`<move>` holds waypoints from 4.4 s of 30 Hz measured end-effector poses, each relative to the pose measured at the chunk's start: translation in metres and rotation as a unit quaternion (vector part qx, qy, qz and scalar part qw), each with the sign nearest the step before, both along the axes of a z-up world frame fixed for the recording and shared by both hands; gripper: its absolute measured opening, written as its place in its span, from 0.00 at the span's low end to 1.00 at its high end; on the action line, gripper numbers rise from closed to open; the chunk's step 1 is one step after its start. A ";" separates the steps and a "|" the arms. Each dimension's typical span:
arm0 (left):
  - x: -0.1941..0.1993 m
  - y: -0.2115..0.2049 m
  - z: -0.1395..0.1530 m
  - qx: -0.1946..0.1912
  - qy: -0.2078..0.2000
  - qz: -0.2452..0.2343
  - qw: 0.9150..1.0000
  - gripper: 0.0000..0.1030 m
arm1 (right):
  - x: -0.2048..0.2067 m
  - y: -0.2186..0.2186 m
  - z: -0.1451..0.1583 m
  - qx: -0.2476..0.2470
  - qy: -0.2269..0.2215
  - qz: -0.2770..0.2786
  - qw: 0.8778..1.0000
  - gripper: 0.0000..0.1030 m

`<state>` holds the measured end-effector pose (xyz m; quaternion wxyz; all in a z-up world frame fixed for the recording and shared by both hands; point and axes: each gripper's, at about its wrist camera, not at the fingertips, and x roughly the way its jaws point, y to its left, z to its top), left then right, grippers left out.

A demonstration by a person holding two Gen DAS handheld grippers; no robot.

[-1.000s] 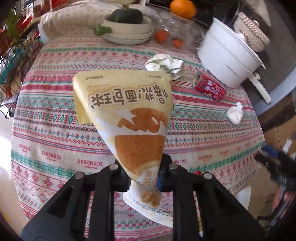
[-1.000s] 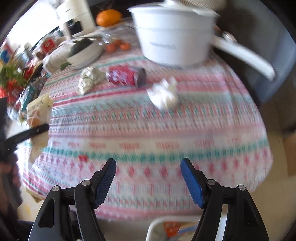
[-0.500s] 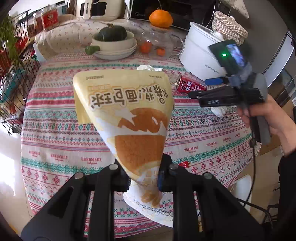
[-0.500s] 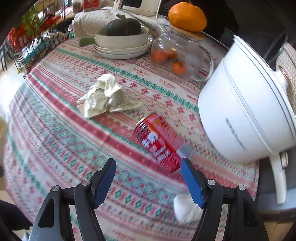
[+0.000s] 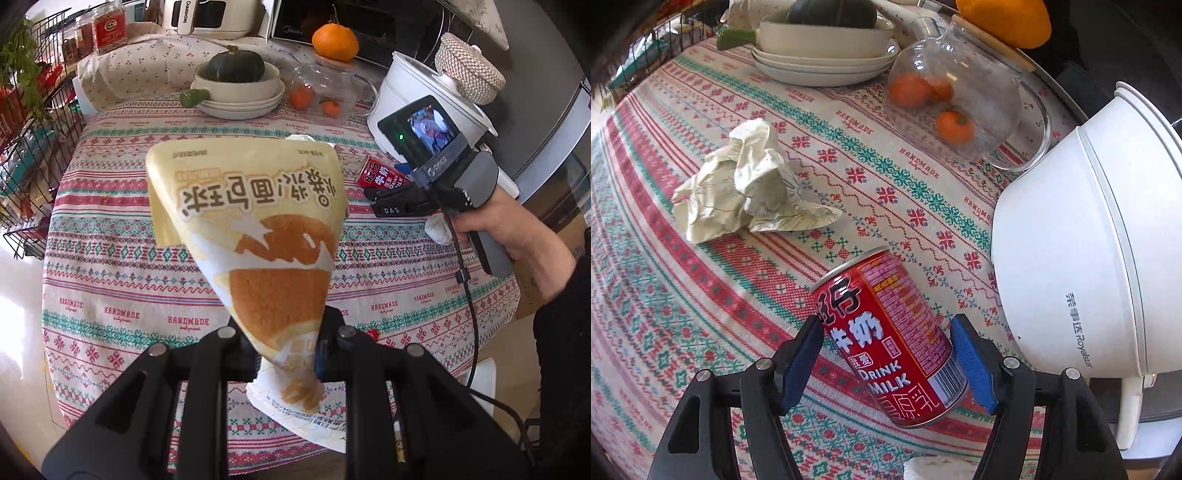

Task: Collect trash
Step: 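Grasp the cream biscuit bag with the left tool while the right tool grasps the red milk can, then carry the cream bag and red can over the white bin and open both tools, then grasp the crumpled paper with the left tool while the right tool grasps the white tissue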

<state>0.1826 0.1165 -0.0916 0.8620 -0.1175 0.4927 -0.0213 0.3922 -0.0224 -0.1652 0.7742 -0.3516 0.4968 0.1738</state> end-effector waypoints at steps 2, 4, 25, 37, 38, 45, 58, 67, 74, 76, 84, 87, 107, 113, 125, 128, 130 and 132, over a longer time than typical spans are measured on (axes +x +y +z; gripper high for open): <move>0.000 0.001 0.001 -0.004 0.000 0.001 1.000 0.22 | -0.003 0.003 -0.004 -0.017 -0.010 0.003 1.000 0.63; -0.001 0.003 0.002 -0.012 0.001 0.004 1.000 0.21 | -0.007 0.002 -0.004 -0.019 -0.008 -0.007 1.000 0.61; -0.036 -0.039 0.018 -0.041 -0.014 -0.059 0.997 0.22 | -0.161 -0.071 0.096 0.150 0.033 -0.109 0.982 0.59; -0.071 -0.160 0.025 -0.038 -0.013 -0.219 0.975 0.22 | -0.270 -0.212 0.114 0.199 0.017 -0.190 0.961 0.59; -0.074 -0.167 0.023 -0.041 -0.009 -0.230 0.972 0.22 | -0.276 -0.223 0.113 0.203 0.016 -0.199 0.959 0.59; -0.097 -0.236 -0.005 -0.039 0.036 -0.332 0.942 0.22 | -0.316 -0.284 0.097 0.228 0.014 -0.257 0.939 0.59; -0.120 -0.327 -0.078 -0.003 0.125 -0.416 0.901 0.30 | -0.364 -0.359 0.068 0.222 0.042 -0.319 0.920 0.59; -0.128 -0.341 -0.069 0.045 0.089 -0.427 0.899 0.79 | -0.377 -0.386 0.057 0.222 0.059 -0.345 0.910 0.59; -0.109 -0.315 -0.049 0.048 0.085 -0.405 0.909 0.79 | -0.375 -0.380 0.055 0.222 0.069 -0.336 0.913 0.59; -0.102 -0.304 -0.043 0.051 0.077 -0.394 0.915 0.79 | -0.373 -0.375 0.051 0.216 0.080 -0.331 0.915 0.59; -0.091 -0.274 -0.029 0.049 0.061 -0.352 0.933 0.79 | -0.366 -0.358 0.031 0.191 0.135 -0.320 0.918 0.62; -0.090 -0.265 -0.025 0.043 0.056 -0.338 0.938 0.80 | -0.365 -0.355 0.032 0.190 0.132 -0.322 0.918 0.70; -0.045 -0.167 0.009 0.028 0.013 -0.206 0.978 0.82 | -0.327 -0.316 0.066 0.216 0.092 -0.316 0.919 0.73; -0.025 -0.114 0.013 0.030 -0.001 -0.138 0.990 0.82 | -0.303 -0.287 0.075 0.231 0.076 -0.306 0.921 0.75; 0.052 -0.025 -0.027 0.030 -0.026 -0.077 0.996 0.82 | -0.217 -0.216 0.065 0.206 0.017 -0.229 0.951 0.76; 0.077 -0.020 -0.041 0.042 -0.032 -0.074 0.996 0.82 | -0.198 -0.202 0.058 0.207 0.007 -0.214 0.955 0.76; 0.095 -0.023 -0.047 0.044 -0.043 -0.078 0.995 0.82 | -0.182 -0.192 0.052 0.215 0.002 -0.206 0.955 0.76; 0.111 -0.030 -0.052 0.044 -0.053 -0.085 0.994 0.82 | -0.169 -0.185 0.045 0.222 -0.005 -0.201 0.954 0.76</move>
